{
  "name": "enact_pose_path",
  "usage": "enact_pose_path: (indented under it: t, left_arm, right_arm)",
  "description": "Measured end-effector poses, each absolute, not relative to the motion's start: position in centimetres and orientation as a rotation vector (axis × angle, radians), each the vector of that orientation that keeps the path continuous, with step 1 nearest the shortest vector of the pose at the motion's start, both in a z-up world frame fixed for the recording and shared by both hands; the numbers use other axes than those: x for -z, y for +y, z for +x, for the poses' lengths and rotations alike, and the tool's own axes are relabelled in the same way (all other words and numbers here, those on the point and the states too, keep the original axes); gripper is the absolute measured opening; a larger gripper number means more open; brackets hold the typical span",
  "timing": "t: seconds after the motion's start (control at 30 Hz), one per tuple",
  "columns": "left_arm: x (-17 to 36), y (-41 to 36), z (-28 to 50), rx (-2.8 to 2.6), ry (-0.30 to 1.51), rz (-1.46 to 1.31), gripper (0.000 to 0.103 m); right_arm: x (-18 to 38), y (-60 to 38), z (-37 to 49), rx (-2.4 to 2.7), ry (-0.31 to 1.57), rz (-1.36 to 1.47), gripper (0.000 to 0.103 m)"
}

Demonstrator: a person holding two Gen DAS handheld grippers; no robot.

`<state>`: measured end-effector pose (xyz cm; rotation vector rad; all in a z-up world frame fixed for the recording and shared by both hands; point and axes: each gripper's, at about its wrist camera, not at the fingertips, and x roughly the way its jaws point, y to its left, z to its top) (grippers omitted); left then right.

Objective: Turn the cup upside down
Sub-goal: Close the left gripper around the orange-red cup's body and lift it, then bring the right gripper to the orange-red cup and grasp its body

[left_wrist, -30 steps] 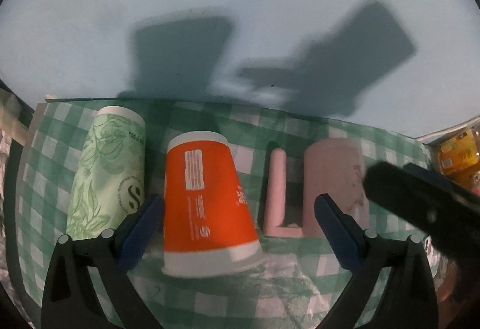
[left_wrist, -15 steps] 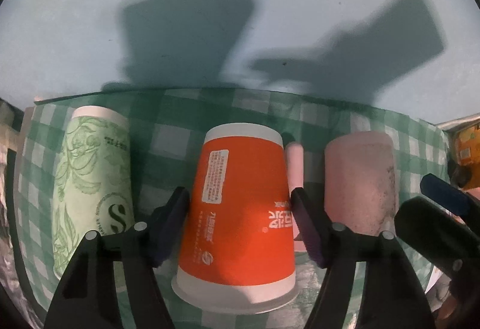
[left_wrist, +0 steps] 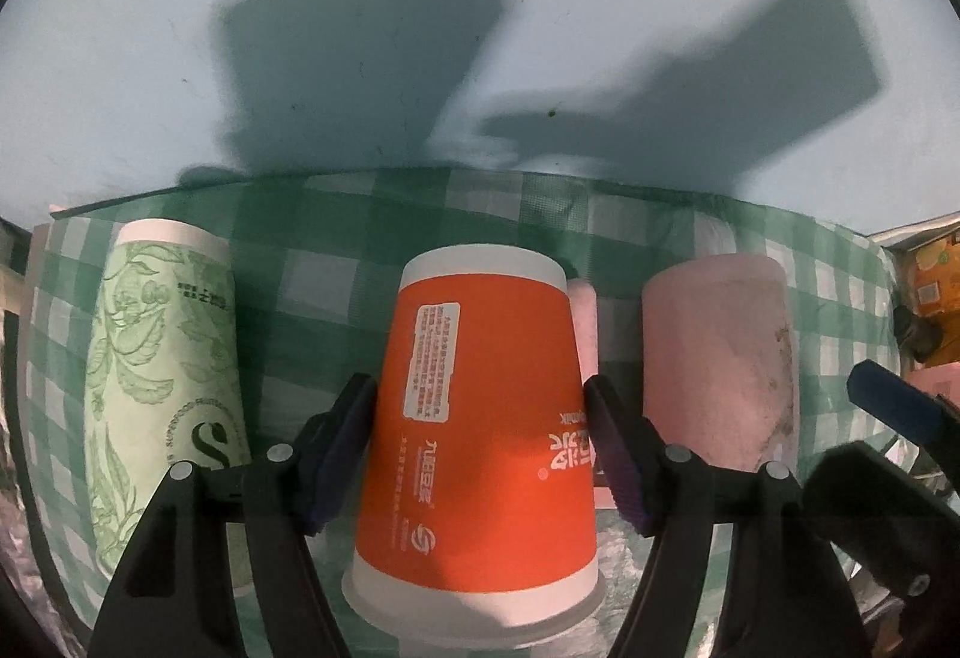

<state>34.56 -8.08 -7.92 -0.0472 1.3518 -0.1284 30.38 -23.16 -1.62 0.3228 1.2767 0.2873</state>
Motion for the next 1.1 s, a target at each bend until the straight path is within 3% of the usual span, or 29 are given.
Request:
enact_pose_path:
  t: [0.47, 0.8, 1.1]
  left_arm:
    - [5.5, -6.7, 32.6, 0.194, 1.290, -0.054, 0.071]
    - [3.5, -6.5, 25.0, 0.336, 1.262, -0.033, 0.072]
    - [5.7, -7.9, 19.7, 0.395, 1.294, -0.008, 0.072]
  right_arm:
    - [1.5, -23.6, 29.0, -0.296, 1.260, 0.327, 0.093]
    - [1.2, -23.7, 24.3, -0.361, 1.253, 0.331, 0.093]
    - [1.9, -23.9, 19.7, -0.385, 1.280, 0.326, 0.093]
